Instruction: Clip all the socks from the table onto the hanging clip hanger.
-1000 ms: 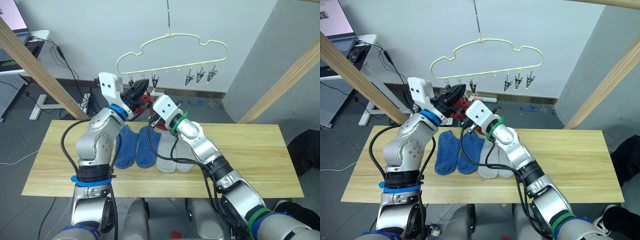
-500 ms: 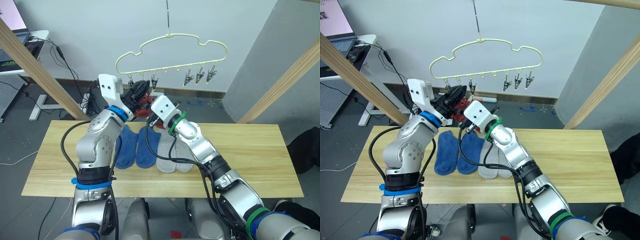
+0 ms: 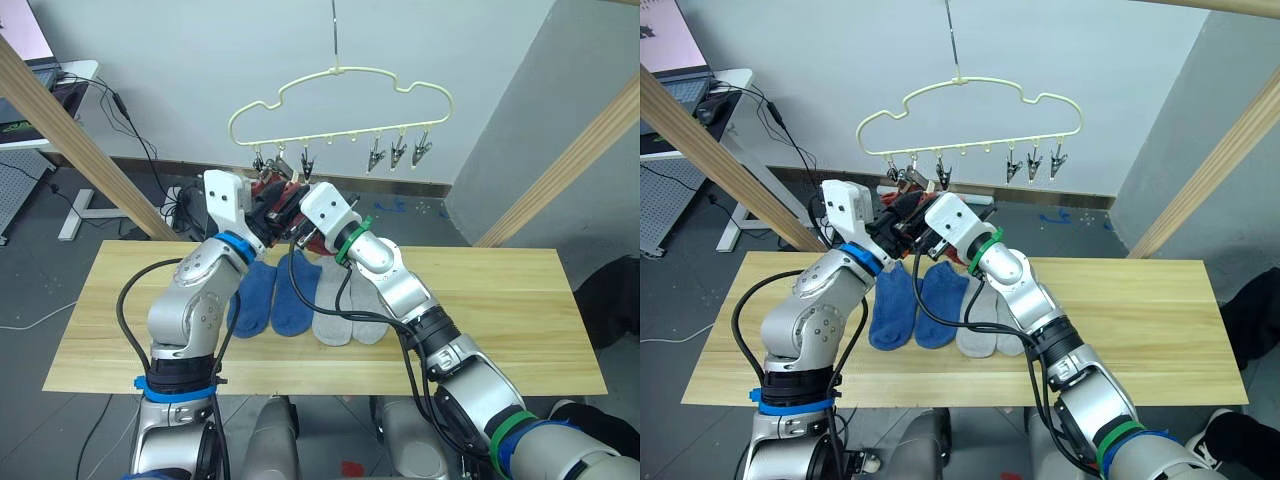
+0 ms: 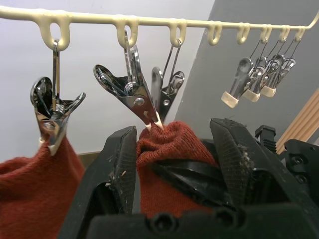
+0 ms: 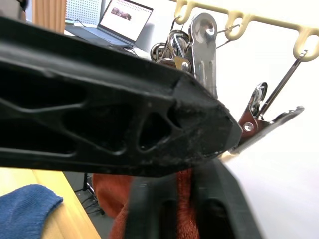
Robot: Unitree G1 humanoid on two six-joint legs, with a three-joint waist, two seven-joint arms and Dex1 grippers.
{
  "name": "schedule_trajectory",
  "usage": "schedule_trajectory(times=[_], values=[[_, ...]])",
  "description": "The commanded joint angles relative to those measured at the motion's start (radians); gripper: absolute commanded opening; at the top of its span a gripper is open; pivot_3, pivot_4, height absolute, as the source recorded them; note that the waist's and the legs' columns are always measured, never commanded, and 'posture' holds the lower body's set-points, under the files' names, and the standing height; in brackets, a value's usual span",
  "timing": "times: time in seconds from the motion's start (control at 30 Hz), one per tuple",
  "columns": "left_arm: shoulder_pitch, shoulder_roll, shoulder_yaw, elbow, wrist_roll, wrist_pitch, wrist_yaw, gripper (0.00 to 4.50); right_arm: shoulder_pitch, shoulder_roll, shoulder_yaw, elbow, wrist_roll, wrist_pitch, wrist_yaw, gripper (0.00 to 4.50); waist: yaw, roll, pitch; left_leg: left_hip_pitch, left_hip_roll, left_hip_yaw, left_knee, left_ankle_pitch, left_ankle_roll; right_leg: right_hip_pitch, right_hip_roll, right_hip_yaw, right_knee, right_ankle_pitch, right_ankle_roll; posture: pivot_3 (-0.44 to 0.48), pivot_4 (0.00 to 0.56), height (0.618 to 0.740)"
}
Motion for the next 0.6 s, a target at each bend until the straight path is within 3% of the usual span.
schedule_trajectory(times=[0.03,0.07,0.33,0.6], values=[[0.01,0.005,-0.007,-0.054,0.017,-0.032,-0.002,2.63,0.004,0.005,0.003,-0.027,0.006,0.005,0.018,1.82,0.0,0.0,0.0,0.0,0.0,0.0,0.0,0.0,0.0,0.0,0.0,0.0,0.0,0.0,0.0,-0.186,0.28,0.689],[0.017,0.005,-0.009,-0.059,0.027,-0.043,0.001,2.63,0.014,-0.003,0.01,-0.037,0.0,0.013,0.027,2.17,0.0,0.0,0.0,0.0,0.0,0.0,0.0,0.0,0.0,0.0,0.0,0.0,0.0,0.0,0.0,-0.19,0.28,0.689],[0.062,-0.01,-0.051,-0.077,0.145,-0.179,0.025,2.63,0.116,-0.096,0.031,-0.187,-0.013,0.099,0.116,2.17,0.001,0.0,0.0,0.0,0.0,0.0,0.0,0.0,0.0,0.0,0.0,0.0,0.0,0.0,0.0,-0.209,0.283,0.689],[0.048,-0.053,-0.125,0.0,0.289,-0.337,0.06,2.63,0.252,-0.242,-0.007,-0.487,0.029,0.249,0.235,2.17,0.002,0.0,0.0,0.0,0.0,0.0,0.0,0.0,0.0,0.0,0.0,0.0,0.0,0.0,0.0,-0.238,0.289,0.689]])
